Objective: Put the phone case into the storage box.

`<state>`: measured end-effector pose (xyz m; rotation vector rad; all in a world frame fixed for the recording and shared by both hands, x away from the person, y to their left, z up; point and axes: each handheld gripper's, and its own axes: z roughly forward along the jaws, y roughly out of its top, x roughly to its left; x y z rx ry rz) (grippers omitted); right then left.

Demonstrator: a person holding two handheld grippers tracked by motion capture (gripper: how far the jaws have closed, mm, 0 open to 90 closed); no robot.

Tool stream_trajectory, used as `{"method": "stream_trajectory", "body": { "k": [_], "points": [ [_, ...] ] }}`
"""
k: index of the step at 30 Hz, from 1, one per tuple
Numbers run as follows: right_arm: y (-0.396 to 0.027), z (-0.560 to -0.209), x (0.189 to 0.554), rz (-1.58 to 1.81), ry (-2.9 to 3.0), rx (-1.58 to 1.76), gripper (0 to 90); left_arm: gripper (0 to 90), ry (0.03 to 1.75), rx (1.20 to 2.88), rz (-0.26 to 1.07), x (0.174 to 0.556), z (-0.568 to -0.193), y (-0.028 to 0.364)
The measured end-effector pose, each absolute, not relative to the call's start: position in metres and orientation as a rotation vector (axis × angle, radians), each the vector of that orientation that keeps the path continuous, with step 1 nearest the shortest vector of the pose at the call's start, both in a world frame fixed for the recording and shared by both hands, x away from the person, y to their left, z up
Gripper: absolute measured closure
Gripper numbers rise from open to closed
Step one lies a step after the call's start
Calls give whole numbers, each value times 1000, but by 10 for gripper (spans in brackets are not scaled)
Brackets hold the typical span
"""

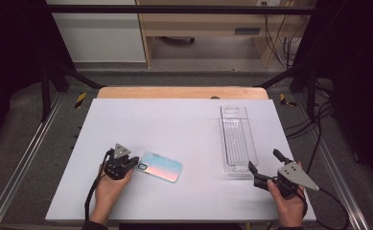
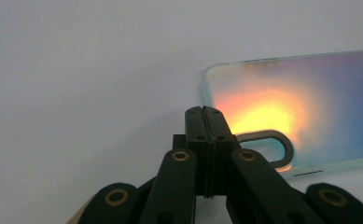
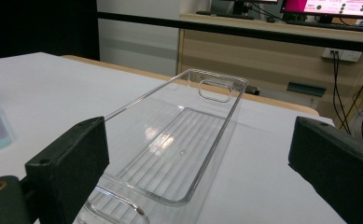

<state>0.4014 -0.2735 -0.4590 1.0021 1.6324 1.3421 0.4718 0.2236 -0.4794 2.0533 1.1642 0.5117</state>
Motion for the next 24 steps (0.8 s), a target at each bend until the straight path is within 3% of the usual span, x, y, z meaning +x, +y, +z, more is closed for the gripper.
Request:
{"method": "stream_trajectory", "body": {
  "k": [24],
  "points": [
    [-273, -459, 401, 1344, 1635, 1002, 53, 899, 1080, 2132, 499, 468, -479, 194]
  ]
}}
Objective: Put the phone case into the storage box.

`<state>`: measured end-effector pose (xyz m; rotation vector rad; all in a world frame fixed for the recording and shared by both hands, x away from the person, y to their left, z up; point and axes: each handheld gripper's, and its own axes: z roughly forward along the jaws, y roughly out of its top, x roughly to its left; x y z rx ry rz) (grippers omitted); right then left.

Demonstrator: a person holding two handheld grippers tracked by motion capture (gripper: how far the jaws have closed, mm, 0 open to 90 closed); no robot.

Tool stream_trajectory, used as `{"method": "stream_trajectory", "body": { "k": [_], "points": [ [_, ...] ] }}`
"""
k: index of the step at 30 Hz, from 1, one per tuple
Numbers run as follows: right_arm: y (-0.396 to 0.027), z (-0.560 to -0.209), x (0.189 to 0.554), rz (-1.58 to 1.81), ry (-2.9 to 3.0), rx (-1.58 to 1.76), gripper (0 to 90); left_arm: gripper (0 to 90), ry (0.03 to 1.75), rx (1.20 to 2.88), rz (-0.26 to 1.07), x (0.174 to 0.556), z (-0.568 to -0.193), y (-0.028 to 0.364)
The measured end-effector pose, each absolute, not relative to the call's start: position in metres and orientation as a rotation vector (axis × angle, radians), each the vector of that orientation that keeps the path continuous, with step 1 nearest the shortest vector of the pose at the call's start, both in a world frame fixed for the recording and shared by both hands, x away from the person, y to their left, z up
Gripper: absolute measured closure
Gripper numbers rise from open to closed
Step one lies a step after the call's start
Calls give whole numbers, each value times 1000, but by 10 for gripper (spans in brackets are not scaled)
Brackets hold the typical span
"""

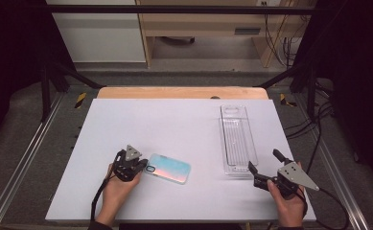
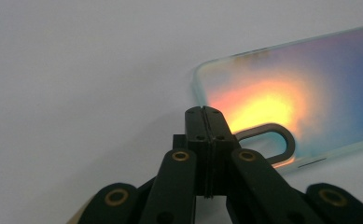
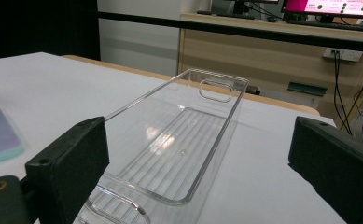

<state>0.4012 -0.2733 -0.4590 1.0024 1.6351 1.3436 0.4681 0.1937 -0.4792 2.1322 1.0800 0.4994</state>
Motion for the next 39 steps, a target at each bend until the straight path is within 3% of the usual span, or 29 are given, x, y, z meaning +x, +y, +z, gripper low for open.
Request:
{"method": "stream_trajectory", "body": {
  "k": [31, 39],
  "points": [
    [-278, -458, 393, 1327, 1626, 1001, 48, 899, 989, 2209, 520, 496, -478, 156],
    [-271, -451, 391, 1322, 1636, 995, 40, 875, 976, 2140, 572, 490, -473, 159]
  ]
}}
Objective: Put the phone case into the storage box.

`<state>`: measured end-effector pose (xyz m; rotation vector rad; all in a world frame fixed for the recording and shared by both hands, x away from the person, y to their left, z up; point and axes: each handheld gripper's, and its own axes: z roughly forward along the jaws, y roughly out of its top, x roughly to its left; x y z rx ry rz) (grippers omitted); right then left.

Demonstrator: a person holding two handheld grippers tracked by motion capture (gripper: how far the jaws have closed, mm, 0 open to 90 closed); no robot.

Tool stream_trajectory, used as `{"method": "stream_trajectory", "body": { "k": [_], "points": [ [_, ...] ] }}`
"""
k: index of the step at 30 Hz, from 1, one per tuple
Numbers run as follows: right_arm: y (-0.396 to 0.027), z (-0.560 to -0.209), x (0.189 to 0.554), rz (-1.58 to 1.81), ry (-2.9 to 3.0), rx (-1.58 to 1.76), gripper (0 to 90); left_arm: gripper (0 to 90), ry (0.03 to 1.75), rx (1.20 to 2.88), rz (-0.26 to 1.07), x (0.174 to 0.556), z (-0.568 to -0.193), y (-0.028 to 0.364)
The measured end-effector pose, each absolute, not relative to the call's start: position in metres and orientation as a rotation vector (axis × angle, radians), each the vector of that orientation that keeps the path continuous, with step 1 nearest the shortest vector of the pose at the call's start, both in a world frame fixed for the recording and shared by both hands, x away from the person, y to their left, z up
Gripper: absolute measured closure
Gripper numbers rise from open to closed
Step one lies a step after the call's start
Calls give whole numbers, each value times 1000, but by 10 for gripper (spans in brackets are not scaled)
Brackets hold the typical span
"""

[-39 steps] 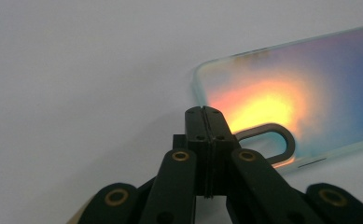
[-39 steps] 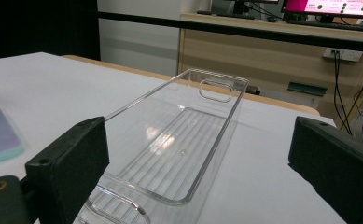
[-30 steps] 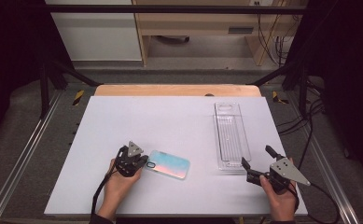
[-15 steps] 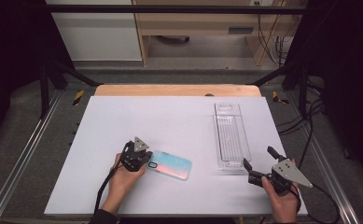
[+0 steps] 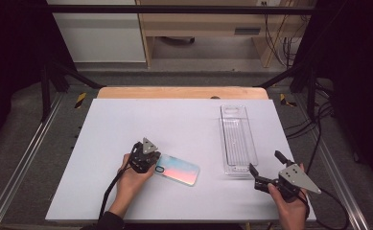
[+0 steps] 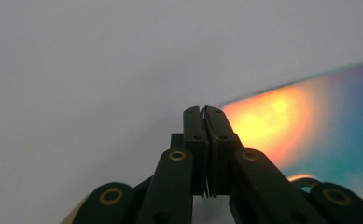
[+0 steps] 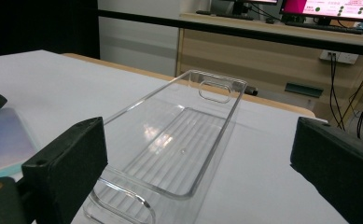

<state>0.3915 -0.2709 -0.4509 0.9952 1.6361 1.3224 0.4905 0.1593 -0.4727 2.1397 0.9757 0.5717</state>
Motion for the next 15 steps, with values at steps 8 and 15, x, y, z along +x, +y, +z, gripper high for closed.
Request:
{"method": "stream_trajectory", "body": {
  "k": [8, 15],
  "points": [
    [-226, -414, 388, 1308, 1787, 910, 38, 681, 988, 1947, 659, 462, -456, 193],
    [-177, -389, 392, 1310, 1926, 762, 41, 415, 1017, 1808, 714, 441, -449, 217]
  ]
}}
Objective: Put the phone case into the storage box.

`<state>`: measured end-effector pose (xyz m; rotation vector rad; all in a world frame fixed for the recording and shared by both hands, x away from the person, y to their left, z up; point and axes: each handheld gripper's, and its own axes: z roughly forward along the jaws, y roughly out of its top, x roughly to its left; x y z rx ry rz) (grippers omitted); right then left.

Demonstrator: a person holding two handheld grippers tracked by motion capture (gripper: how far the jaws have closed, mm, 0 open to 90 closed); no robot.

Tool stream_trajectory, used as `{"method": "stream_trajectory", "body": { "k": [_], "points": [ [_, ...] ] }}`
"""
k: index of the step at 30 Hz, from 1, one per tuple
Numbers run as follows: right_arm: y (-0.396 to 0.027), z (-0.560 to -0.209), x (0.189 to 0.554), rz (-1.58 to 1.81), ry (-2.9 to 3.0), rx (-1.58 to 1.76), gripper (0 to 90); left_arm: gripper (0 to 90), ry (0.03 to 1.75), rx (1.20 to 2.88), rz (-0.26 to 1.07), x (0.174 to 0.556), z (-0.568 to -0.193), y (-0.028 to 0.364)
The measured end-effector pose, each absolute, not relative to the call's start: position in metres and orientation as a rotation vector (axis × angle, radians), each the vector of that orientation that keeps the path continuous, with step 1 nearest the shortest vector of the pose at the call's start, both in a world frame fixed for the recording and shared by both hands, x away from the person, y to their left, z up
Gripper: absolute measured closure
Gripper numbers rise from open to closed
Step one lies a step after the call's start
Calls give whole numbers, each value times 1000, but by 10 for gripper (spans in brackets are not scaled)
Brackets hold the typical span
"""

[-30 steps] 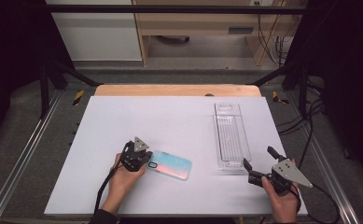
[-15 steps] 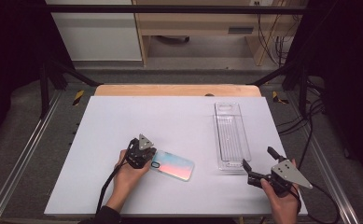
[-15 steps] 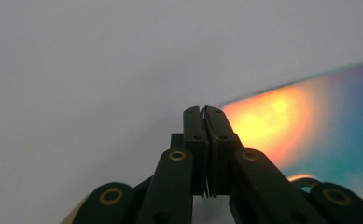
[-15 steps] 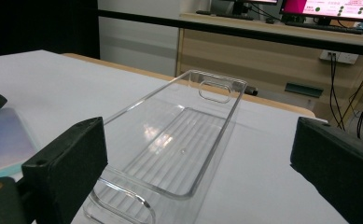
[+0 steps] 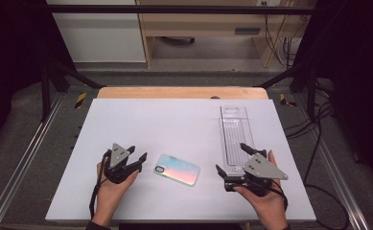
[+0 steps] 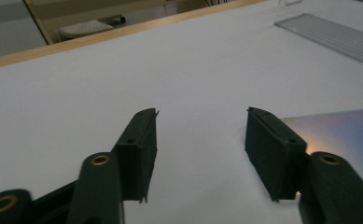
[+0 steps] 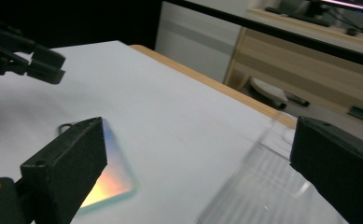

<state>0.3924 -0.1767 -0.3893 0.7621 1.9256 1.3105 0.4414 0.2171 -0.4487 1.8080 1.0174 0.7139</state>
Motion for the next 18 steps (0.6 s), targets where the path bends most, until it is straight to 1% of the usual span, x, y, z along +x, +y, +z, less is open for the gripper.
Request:
{"method": "stream_trajectory", "body": {
  "k": [1, 3, 4, 5, 7, 8, 9, 10, 11, 12, 13, 14, 16, 18],
  "points": [
    [-162, -384, 396, 1309, 1966, 723, 42, 335, 1024, 1784, 714, 438, -448, 221],
    [-151, -380, 401, 1307, 1999, 700, 43, 287, 1039, 1732, 726, 430, -447, 233],
    [-151, -380, 401, 1307, 1999, 700, 43, 254, 1039, 1732, 726, 430, -447, 233],
    [-145, -378, 403, 1304, 2017, 689, 45, 254, 1036, 1711, 738, 425, -447, 238],
    [-131, -374, 409, 1287, 2065, 664, 45, 176, 1050, 1690, 745, 418, -448, 245],
    [-122, -372, 413, 1269, 2101, 646, 46, 130, 1063, 1679, 748, 407, -451, 251],
    [-122, -372, 413, 1269, 2101, 646, 46, 112, 1063, 1679, 748, 407, -451, 251],
    [-117, -371, 415, 1262, 2120, 637, 45, 112, 1062, 1679, 749, 401, -453, 253],
    [-107, -371, 421, 1245, 2162, 624, 45, 78, 1069, 1669, 744, 390, -458, 257],
    [-107, -371, 421, 1245, 2162, 624, 45, 70, 1069, 1669, 744, 390, -458, 257],
    [-97, -375, 429, 1238, 2208, 616, 45, 56, 1066, 1666, 733, 387, -458, 259],
    [-94, -377, 432, 1233, 2226, 622, 45, 53, 1062, 1657, 733, 386, -457, 260],
    [-85, -382, 440, 1225, 2273, 625, 49, 53, 1049, 1626, 774, 389, -456, 262],
    [-77, -387, 447, 1223, 2307, 641, 51, 53, 1052, 1628, 779, 391, -457, 263]
  ]
}}
